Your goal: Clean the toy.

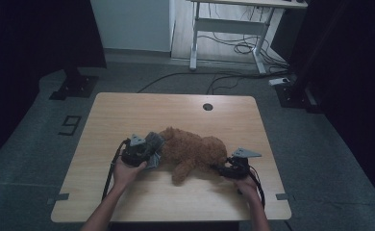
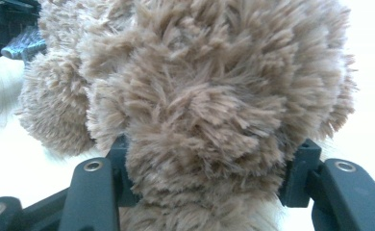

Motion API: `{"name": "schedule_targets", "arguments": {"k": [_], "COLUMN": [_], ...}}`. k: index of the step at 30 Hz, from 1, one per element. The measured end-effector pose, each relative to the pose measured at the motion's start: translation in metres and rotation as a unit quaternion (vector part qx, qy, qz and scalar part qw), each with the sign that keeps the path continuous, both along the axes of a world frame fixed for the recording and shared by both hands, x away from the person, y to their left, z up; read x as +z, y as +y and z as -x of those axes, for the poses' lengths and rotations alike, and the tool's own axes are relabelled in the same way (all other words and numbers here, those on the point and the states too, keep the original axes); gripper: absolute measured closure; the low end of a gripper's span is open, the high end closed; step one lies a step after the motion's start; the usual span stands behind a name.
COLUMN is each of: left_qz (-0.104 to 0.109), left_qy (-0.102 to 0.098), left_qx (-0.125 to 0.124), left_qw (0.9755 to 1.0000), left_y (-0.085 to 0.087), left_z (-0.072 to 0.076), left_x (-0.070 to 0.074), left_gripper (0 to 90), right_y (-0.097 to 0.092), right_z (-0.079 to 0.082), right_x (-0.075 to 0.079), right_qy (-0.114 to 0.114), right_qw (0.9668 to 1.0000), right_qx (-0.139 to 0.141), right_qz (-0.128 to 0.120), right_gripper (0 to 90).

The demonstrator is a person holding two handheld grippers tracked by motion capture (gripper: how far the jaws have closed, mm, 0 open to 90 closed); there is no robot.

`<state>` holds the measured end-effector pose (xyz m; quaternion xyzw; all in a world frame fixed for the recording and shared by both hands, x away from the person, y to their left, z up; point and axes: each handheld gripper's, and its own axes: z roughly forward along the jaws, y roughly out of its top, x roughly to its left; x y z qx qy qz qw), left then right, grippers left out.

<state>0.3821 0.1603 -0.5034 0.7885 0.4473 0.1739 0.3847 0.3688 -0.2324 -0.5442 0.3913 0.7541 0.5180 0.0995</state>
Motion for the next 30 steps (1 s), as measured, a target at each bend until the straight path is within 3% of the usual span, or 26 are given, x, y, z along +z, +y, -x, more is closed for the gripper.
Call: {"name": "schedule_targets", "arguments": {"k": [6, 10, 13, 15, 18, 21, 24, 26, 30], "left_qz": [0.011, 0.030, 0.012, 0.014, 0.024, 0.039, 0.014, -0.005, 0.013], "left_qy": [0.009, -0.013, -0.039, -0.055, -0.051, -0.013, 0.027, 0.024, 0.029], "left_qx": [0.019, 0.021, -0.003, -0.014, -0.030, -0.044, -0.062, -0.059, -0.058], "left_qw": [0.9997, 0.9993, 0.9992, 0.9983, 0.9980, 0.9982, 0.9976, 0.9979, 0.9978], "left_y": [0.013, 0.019, 0.007, -0.005, -0.029, -0.046, -0.062, -0.065, -0.058], "left_z": [-0.004, -0.002, -0.007, -0.014, -0.034, -0.055, -0.068, -0.067, -0.059], "left_x": [0.007, 0.030, 0.058, 0.077, 0.095, 0.093, 0.075, 0.066, 0.058], "left_gripper": [77.1, 77.1, 77.0, 77.0, 76.8, 76.7, 76.2, 76.3, 76.8], "right_y": [0.015, 0.024, 0.026, 0.025, 0.024, 0.022, 0.020, 0.019, 0.019], "right_z": [-0.010, -0.020, -0.021, -0.020, -0.017, -0.015, -0.014, -0.014, -0.013], "right_x": [0.002, 0.002, 0.003, 0.003, 0.002, 0.001, -0.001, 0.000, 0.000], "right_qy": [-0.016, -0.022, -0.025, -0.026, -0.032, -0.037, -0.038, -0.037, -0.027], "right_qw": [0.9997, 0.9995, 0.9993, 0.9993, 0.9991, 0.9987, 0.9987, 0.9987, 0.9991], "right_qx": [-0.006, 0.003, 0.004, 0.004, 0.006, 0.010, 0.011, 0.010, -0.004], "right_qz": [0.018, 0.022, 0.026, 0.026, 0.029, 0.033, 0.032, 0.035, 0.031], "right_gripper": [42.4, 42.3, 42.3, 42.1, 42.0, 41.8, 41.1, 40.2, 32.7]}}
